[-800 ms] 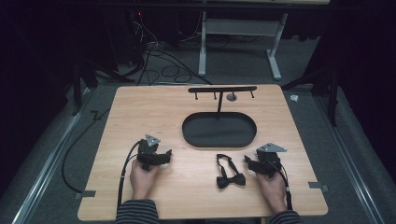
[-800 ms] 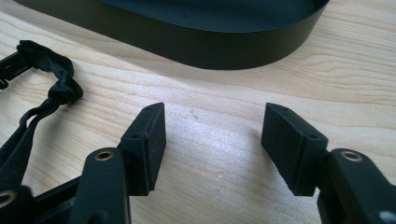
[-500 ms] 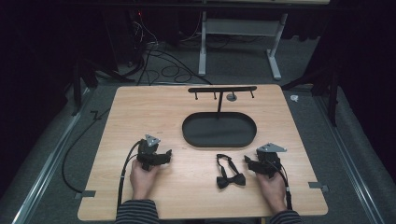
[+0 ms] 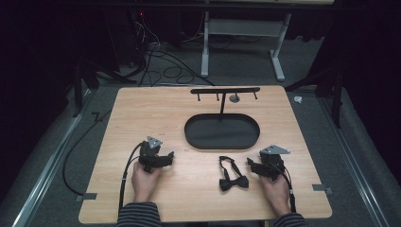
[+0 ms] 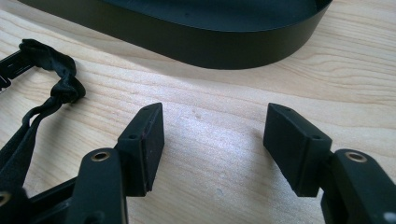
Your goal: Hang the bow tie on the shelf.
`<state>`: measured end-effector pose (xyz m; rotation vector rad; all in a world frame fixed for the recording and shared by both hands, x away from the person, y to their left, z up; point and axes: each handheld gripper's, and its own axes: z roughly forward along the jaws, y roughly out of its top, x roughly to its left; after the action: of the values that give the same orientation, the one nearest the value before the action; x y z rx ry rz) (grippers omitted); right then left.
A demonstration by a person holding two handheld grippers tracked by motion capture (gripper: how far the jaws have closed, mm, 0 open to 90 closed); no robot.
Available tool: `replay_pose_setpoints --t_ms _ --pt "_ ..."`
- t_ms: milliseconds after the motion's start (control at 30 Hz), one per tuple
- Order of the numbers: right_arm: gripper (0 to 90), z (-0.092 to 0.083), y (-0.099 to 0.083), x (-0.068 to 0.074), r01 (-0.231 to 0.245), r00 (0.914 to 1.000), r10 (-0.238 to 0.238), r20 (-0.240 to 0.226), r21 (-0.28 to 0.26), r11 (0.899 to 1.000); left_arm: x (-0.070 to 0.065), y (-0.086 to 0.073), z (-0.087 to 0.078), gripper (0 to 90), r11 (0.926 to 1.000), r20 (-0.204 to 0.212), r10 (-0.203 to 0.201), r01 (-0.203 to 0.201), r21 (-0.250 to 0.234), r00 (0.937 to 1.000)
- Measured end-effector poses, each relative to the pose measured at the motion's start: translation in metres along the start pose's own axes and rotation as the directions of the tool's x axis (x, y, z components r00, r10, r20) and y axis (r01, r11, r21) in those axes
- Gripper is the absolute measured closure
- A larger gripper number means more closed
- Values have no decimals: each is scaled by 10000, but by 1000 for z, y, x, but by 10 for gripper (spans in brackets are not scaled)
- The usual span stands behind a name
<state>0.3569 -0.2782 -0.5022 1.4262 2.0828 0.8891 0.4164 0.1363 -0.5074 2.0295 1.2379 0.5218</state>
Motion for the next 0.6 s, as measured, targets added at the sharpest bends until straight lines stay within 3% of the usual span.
replay_pose_setpoints --t_ms 333,433,600 --pt "405 0 0 -1 -38 10000 38 -44 -2 10000 0 0 0 212 10000 17 -7 7 -2 10000" --pt "451 -2 0 -2 39 9998 -38 -181 31 10000 0 0 0 212 10000 18 -8 8 -4 10000" --pt "496 -10 7 -4 -266 9977 255 -633 -177 9995 0 0 0 212 10000 13 -5 5 -2 10000"
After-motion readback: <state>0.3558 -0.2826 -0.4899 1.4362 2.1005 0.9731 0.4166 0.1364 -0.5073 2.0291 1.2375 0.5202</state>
